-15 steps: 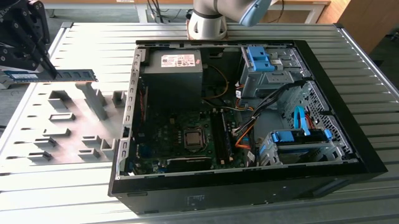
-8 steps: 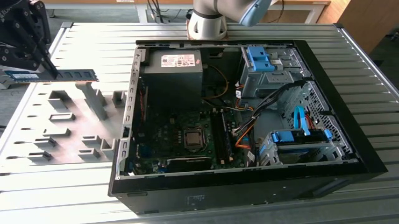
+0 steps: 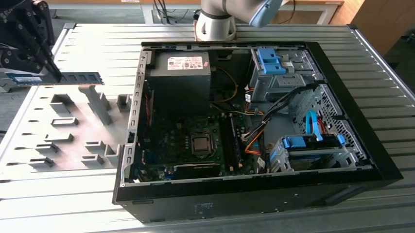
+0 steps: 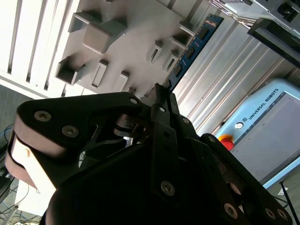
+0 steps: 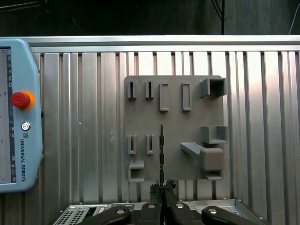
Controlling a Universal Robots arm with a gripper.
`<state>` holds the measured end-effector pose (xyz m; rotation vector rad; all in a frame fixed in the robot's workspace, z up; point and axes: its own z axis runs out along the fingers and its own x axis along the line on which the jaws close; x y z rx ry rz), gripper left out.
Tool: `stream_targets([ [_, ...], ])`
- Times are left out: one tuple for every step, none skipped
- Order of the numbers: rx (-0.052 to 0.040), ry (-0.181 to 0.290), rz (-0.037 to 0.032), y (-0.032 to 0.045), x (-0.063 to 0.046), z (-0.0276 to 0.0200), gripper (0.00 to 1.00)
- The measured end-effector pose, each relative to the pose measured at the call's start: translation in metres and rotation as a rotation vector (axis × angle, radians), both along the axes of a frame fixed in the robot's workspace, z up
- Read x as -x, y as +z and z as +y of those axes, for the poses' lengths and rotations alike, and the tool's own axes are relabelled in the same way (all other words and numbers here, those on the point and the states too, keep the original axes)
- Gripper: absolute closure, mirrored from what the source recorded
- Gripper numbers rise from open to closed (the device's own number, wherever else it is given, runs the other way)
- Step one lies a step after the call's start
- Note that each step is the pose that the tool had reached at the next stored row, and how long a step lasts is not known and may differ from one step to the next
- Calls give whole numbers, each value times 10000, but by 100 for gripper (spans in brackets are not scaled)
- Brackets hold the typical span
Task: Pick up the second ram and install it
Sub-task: 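Pick up the second ram and move it above second insertion slot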
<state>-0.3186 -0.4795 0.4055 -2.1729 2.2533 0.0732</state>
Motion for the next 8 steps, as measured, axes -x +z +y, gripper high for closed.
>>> stream_targets([
  [0, 0, 0, 0, -3, 0, 86],
  [0, 0, 0, 0, -6, 0, 86],
  [0, 0, -1, 0, -9, 0, 86],
  [0, 0, 0, 0, -12, 0, 86],
  [0, 0, 0, 0, -15, 0, 86],
  [0, 0, 0, 0, -18, 0, 86],
  [0, 0, 0, 0, -21, 0, 86],
  [0, 0, 0, 0, -24, 0, 86],
])
